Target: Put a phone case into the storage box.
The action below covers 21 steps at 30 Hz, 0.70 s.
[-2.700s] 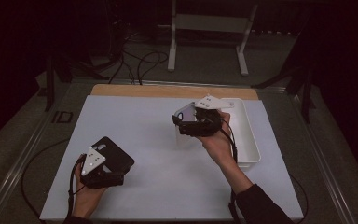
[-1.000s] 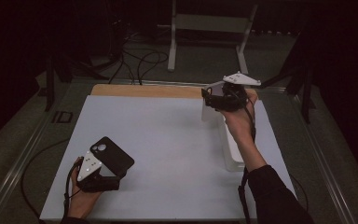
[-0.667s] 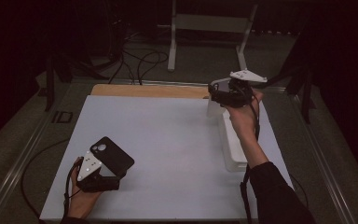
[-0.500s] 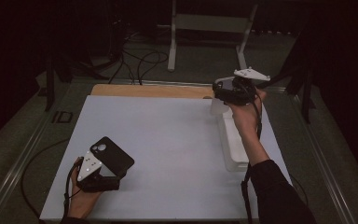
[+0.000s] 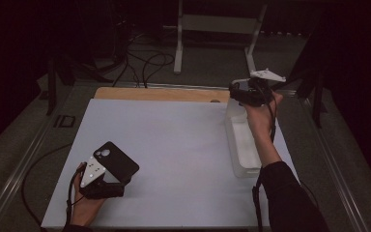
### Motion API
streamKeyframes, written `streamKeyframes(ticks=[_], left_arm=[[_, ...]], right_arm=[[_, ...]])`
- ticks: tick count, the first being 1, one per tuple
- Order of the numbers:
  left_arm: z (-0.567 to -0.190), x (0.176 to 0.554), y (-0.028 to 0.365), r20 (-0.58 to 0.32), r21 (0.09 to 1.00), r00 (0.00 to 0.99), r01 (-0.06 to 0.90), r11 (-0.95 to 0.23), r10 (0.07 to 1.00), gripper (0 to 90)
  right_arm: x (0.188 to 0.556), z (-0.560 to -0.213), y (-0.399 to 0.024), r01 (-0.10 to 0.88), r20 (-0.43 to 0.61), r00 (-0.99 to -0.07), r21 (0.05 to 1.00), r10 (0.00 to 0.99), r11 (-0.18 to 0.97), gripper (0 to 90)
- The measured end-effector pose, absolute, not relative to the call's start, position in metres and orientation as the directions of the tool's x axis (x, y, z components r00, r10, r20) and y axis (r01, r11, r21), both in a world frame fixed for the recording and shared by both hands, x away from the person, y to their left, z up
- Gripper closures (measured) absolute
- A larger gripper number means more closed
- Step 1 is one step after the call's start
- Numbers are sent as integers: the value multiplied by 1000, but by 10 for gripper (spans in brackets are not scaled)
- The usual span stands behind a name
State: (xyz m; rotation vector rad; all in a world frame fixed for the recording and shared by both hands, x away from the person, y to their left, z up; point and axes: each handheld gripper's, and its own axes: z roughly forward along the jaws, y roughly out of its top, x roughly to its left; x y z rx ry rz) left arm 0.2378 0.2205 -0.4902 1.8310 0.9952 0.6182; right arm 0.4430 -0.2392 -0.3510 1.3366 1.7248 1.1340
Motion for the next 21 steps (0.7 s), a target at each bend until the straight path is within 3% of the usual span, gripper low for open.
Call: streamKeyframes(ticks=[21], left_arm=[[-490,238,220,-2,899,546,368,-238,838,1]], right_arm=[[468,-383,-264,480,6,-142,875,990,63,165]])
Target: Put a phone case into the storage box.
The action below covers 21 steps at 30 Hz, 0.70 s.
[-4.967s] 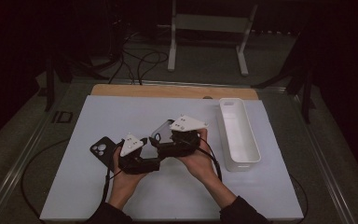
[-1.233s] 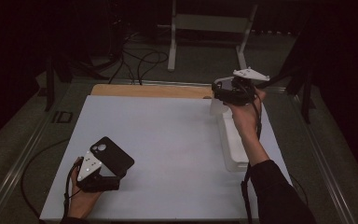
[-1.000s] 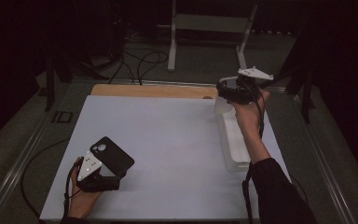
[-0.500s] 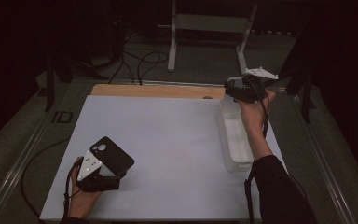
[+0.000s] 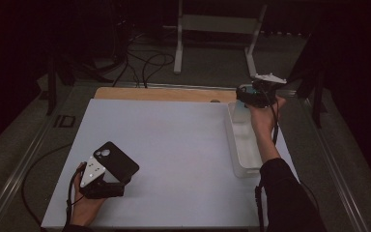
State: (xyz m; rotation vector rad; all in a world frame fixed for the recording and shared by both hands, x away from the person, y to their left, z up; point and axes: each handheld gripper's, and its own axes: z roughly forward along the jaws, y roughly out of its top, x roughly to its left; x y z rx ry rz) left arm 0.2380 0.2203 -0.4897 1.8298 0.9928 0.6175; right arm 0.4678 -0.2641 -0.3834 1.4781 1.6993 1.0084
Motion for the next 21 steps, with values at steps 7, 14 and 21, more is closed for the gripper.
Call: streamKeyframes(ticks=[7,14,21], left_arm=[[-490,238,221,-4,900,545,368,-235,838,1],[-490,238,221,-5,900,545,368,-234,839,1],[-490,238,221,-6,900,545,368,-233,838,1]], right_arm=[[474,-397,-262,509,-8,-136,857,991,77,165],[481,-407,-259,530,-42,-130,841,991,105,165],[488,-416,-258,551,-26,-113,830,993,85,164]])
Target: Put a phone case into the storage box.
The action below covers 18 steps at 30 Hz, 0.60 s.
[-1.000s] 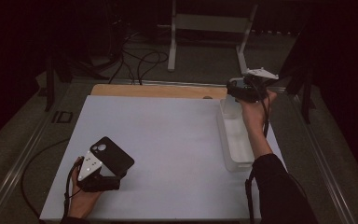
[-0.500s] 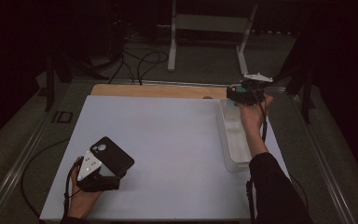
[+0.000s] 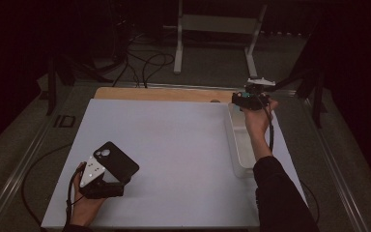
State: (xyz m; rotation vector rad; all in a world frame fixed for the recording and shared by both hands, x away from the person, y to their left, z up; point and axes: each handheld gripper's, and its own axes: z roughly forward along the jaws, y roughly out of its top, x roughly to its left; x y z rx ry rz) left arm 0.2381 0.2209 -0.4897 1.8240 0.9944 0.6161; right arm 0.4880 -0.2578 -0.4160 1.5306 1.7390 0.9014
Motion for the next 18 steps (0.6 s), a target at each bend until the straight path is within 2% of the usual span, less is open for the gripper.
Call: streamKeyframes(ticks=[18], left_arm=[[-489,238,221,-3,901,547,365,-235,837,1]], right_arm=[[499,-437,-251,588,-25,-91,806,996,74,164]])
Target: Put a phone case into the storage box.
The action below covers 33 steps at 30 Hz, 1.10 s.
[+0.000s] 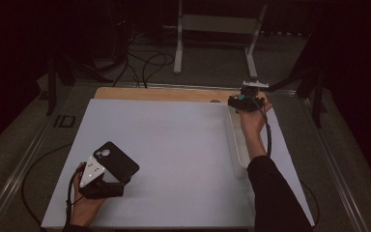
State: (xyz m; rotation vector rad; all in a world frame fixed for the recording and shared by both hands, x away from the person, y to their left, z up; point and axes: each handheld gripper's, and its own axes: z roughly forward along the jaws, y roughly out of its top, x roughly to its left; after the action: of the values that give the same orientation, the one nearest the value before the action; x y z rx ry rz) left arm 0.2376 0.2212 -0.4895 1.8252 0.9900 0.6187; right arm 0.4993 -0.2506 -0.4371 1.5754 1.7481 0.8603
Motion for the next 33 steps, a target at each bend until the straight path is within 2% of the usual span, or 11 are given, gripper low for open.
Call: streamKeyframes(ticks=[11,17,24,28,33], left_arm=[[-490,237,221,-3,900,548,366,-236,836,1],[-490,237,221,-3,900,549,366,-237,836,1],[-490,238,221,-3,900,545,368,-235,839,2],[-490,237,221,-2,899,546,368,-238,838,1],[-489,237,222,-2,900,542,368,-235,841,1]], right_arm=[[501,-441,-248,578,-33,-83,812,996,75,158],[504,-442,-249,570,-29,-99,818,995,81,96],[499,-436,-250,555,-34,-89,828,995,78,91],[495,-427,-251,539,-36,-100,838,994,85,91],[484,-415,-248,518,-59,-156,845,986,132,92]])
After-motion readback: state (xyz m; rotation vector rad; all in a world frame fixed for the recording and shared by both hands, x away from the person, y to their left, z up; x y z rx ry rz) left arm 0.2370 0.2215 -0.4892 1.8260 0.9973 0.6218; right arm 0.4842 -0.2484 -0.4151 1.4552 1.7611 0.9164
